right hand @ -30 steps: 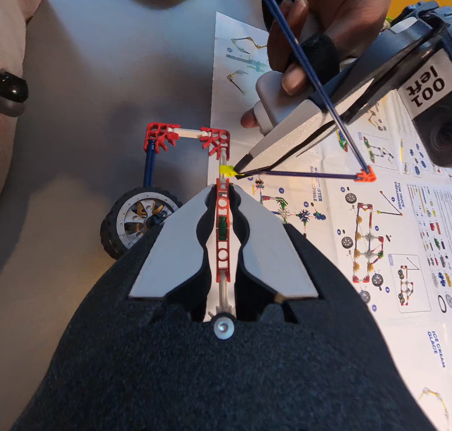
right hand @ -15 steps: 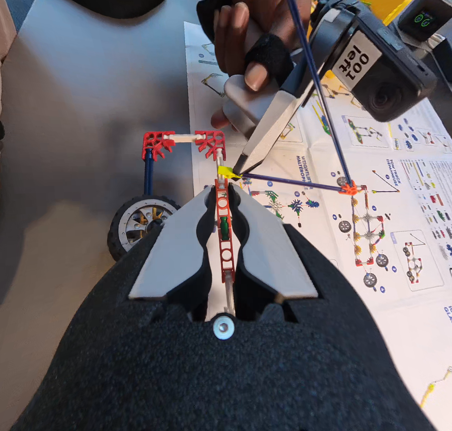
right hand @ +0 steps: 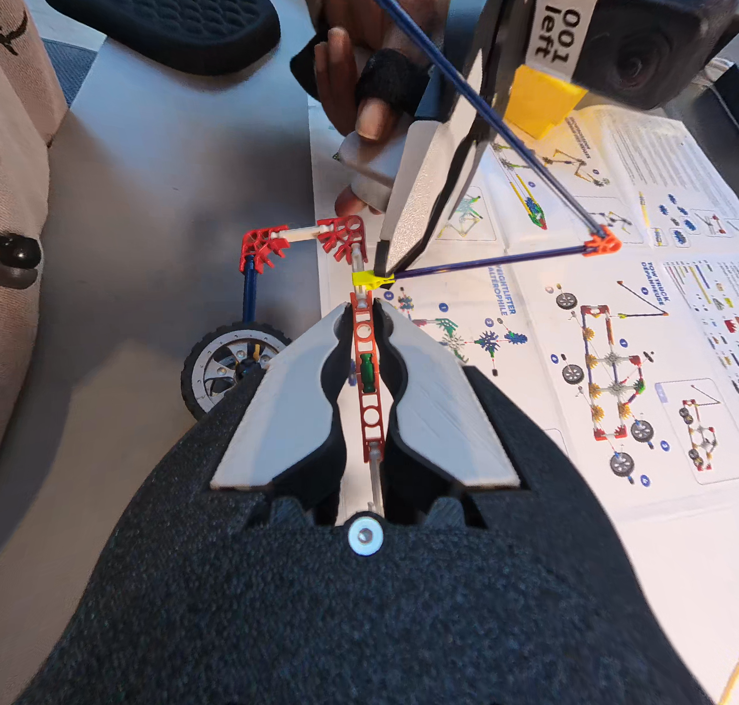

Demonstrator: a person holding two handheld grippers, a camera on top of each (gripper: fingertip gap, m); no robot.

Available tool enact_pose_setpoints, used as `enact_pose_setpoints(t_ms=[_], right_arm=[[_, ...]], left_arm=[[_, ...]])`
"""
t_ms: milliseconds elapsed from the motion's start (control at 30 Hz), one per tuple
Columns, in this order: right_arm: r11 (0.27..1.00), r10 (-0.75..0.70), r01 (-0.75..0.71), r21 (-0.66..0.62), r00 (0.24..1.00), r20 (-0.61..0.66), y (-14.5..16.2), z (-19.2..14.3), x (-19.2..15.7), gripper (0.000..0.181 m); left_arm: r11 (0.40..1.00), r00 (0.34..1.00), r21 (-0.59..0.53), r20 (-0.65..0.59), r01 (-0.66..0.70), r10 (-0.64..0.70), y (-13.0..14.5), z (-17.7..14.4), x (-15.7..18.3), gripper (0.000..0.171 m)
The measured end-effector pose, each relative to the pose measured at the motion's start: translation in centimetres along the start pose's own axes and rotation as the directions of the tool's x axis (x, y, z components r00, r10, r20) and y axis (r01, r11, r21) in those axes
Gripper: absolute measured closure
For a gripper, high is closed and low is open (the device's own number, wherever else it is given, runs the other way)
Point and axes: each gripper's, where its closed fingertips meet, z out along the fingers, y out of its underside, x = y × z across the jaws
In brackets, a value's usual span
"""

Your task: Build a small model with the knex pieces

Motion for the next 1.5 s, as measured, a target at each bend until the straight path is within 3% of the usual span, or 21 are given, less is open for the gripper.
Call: enact_pose_setpoints(t_ms=[167,433,700,867,1067,1400,1500], right_arm=[[0.999,-0.018,0.018,-0.03,1.0,0.018,0.5,0.5,-0.6,0.175],[1.0,-0.019,0.02,-0.025,0.999,0.034,0.4,0.4,-0.7,0.175],[0.999,0.02,-0.018,-0.029,0.998,0.064,0.9,0.5,-0.8,0.175],[0.995,-0.031,0.036,-0.095,0.998,0.045,1.3,0.6,-0.7,0.173],[0.989,-0.035,0.04,-0.144,0.999,0.034,0.8,0.5,-0.6,0.164],[0.981,-0.006,0.029,-0.192,0.993,0.118,1.2,1.3,-1.7,0.174],[0.987,-0.016,0.032,-0.156,0.995,0.098,1.1,1.1,-1.1,0.174]], left_arm=[[0.974,0.972,-0.148,0.133,-0.173,0.193,1.0,0.2,-0.5,0.167],[0.994,0.993,-0.038,-0.056,0.106,-0.108,0.8,0.3,-0.5,0.168],[0.993,0.992,-0.019,-0.055,0.114,-0.115,0.9,0.6,-0.9,0.167],[0.998,1.0,-0.064,0.023,0.011,-0.01,0.6,0.8,-1.2,0.167],[0.999,0.999,-0.03,0.012,0.041,-0.041,0.8,1.0,-1.4,0.167],[0.982,0.982,0.025,-0.018,0.189,-0.189,1.5,0.9,-1.7,0.167],[0.989,0.988,0.012,0.019,0.15,-0.15,1.5,0.7,-1.5,0.148]])
